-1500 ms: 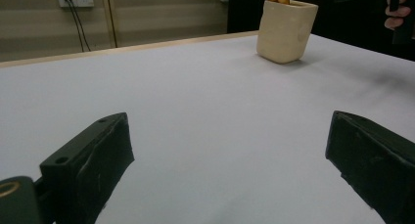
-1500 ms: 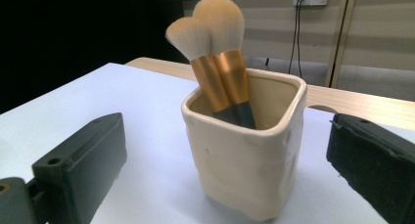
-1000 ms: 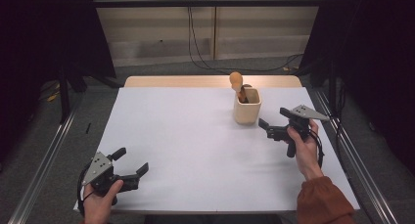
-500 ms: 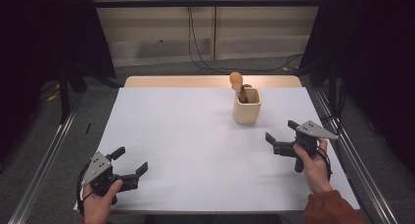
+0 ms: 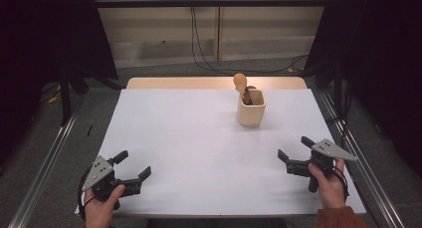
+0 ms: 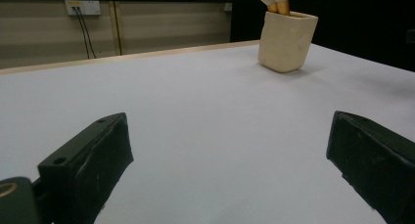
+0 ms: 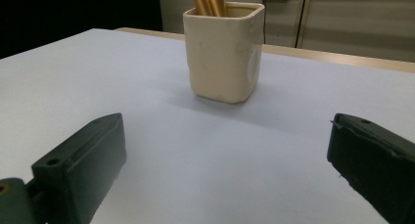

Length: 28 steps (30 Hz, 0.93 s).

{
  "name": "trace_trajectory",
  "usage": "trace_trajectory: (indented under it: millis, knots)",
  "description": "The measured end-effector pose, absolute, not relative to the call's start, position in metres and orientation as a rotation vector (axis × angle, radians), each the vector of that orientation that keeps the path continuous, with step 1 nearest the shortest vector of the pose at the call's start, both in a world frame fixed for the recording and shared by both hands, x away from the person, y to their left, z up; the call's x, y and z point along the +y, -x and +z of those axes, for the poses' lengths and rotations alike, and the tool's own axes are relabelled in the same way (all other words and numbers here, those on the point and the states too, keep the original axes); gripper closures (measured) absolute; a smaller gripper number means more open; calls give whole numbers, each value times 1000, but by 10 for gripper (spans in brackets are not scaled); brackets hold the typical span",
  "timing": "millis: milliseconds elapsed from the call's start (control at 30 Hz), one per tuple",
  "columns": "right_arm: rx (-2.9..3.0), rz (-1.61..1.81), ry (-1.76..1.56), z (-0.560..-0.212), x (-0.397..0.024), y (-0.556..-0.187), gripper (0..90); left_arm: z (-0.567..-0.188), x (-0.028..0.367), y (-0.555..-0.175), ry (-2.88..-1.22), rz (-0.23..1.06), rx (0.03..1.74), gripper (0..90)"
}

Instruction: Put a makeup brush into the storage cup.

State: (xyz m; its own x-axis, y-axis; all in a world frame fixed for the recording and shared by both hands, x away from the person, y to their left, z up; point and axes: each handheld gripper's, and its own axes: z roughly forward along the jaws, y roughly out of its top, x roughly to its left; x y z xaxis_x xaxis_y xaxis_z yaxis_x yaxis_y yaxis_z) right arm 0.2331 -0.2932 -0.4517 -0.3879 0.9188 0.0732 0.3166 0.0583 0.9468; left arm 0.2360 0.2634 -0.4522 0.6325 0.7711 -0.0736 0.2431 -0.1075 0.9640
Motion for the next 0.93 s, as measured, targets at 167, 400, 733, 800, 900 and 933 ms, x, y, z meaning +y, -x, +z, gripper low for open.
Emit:
trace_trajectory:
  millis: [167,400,733,800,900,933]
  knots:
    - [1745,1337,-1250,-454,-296,-221,5,-452,264,-236,-1661,551,850,28]
    - [1724,1303,-1281,-458,-301,-205,3,-452,265,-235,-1663,557,852,28]
    - [1705,1310,-1257,-461,-303,-196,4,-453,265,-236,-1663,558,863,28]
    - [1709,1318,-1260,-461,-303,-196,3,-453,266,-237,-1667,557,864,28]
    - [1709,1329,-1265,-461,-303,-197,1,-454,266,-239,-1672,554,867,28]
    - [1710,1333,-1268,-461,-304,-197,1,-454,265,-240,-1668,552,879,30]
